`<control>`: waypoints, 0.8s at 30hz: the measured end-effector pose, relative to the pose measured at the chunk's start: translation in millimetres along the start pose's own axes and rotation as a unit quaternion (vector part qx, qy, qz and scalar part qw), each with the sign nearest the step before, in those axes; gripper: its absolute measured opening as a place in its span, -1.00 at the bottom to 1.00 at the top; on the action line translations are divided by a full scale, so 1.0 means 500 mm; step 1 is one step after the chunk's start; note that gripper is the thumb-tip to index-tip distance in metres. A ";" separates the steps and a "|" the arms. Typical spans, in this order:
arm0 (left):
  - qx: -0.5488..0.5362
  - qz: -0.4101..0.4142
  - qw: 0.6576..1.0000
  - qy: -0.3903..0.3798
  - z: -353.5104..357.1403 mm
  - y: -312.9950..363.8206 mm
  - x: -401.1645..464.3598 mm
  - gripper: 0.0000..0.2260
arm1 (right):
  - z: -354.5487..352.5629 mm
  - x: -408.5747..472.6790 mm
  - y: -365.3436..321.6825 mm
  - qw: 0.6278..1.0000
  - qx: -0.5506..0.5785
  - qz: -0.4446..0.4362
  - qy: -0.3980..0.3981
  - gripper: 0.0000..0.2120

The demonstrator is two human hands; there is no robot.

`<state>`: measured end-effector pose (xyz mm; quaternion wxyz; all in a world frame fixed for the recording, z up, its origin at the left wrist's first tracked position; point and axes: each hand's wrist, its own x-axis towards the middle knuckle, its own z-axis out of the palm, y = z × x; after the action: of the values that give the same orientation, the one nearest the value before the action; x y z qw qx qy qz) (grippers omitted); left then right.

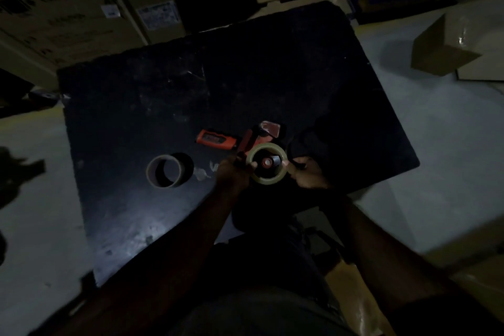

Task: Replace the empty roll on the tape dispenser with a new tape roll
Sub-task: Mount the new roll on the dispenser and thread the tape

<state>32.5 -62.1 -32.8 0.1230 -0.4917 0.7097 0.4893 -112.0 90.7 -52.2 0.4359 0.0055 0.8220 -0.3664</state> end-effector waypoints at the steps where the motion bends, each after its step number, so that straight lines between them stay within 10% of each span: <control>1: -0.005 0.023 1.000 -0.015 0.001 0.002 -0.003 -0.80 | 0.000 -0.004 -0.004 1.000 -0.004 0.005 0.003 -0.48; 3: 0.059 0.049 0.997 0.024 -0.007 0.003 -0.003 -0.85 | 0.000 -0.004 -0.004 1.000 -0.011 0.001 0.008 -0.51; 6: 0.156 0.153 0.961 0.172 -0.014 -0.029 -0.010 -0.41 | 0.000 -0.015 -0.005 1.000 -0.013 -0.019 0.004 -0.51; 10: 0.239 0.205 0.904 0.289 -0.064 -0.022 0.009 -0.48 | 0.003 -0.033 -0.006 0.999 -0.024 -0.027 0.008 -0.54; 14: 0.497 0.165 0.847 0.094 -0.097 0.020 0.051 -0.34 | 0.011 -0.044 -0.013 0.996 -0.071 -0.047 0.029 -0.54; 19: 0.466 0.138 0.873 0.030 -0.126 0.033 0.076 -0.54 | 0.014 -0.051 -0.020 0.997 -0.040 -0.027 0.057 -0.62; 24: 0.459 0.245 0.842 0.144 -0.107 -0.016 0.055 -0.52 | -0.018 -0.069 -0.044 0.996 0.055 -0.019 0.068 -0.44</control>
<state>42.1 -122.1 -29.0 0.1065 -0.2540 0.9603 0.0453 -104.3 90.5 -10.9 0.3707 0.0388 0.8282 -0.4185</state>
